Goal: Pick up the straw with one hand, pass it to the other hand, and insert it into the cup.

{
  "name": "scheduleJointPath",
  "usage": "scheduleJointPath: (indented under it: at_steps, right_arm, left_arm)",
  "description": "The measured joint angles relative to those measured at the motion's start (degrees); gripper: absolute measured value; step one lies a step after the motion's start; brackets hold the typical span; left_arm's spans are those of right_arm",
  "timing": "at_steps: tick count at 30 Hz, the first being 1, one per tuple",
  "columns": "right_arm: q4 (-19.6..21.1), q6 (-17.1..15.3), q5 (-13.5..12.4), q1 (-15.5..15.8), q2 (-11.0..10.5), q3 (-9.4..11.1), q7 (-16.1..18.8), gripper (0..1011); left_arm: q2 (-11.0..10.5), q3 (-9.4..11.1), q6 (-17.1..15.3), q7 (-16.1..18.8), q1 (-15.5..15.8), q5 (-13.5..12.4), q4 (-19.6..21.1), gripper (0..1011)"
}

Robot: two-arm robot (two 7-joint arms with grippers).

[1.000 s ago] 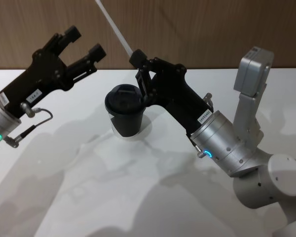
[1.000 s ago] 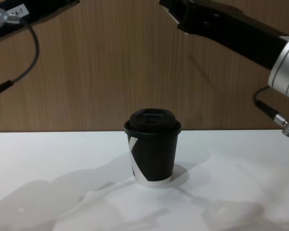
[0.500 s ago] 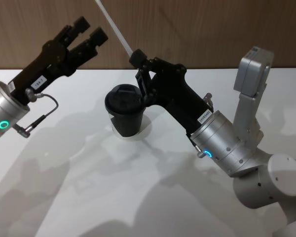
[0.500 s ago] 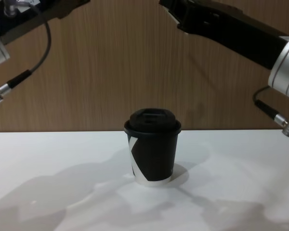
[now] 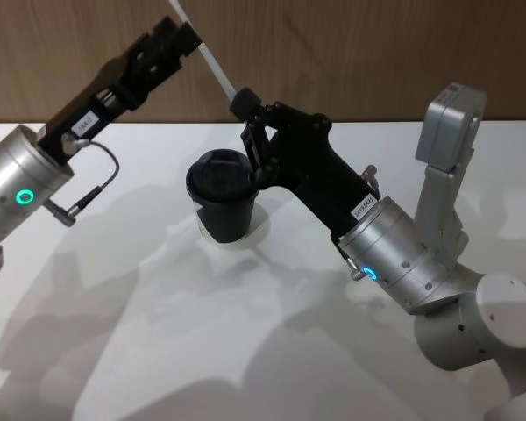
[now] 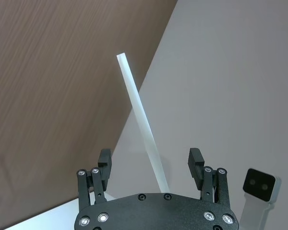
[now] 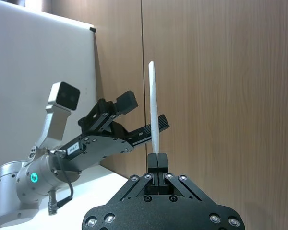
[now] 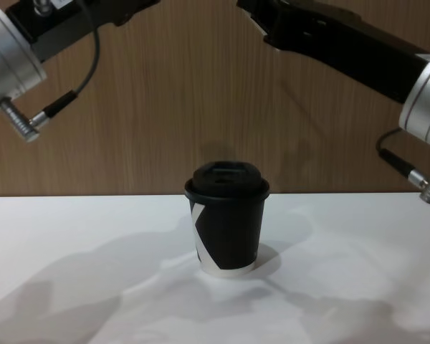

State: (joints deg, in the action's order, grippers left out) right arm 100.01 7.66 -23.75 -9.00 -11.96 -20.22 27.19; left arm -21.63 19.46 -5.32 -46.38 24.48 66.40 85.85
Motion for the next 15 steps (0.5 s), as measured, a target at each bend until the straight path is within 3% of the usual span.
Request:
scheduleJointPath:
  at_steps: [15]
  right_arm:
    - [0.00,0.00,0.00,0.00,0.00,0.00,0.00,4]
  left_arm:
    - [2.60,1.90,-3.01,-2.73,4.26,4.07,-5.00,1000]
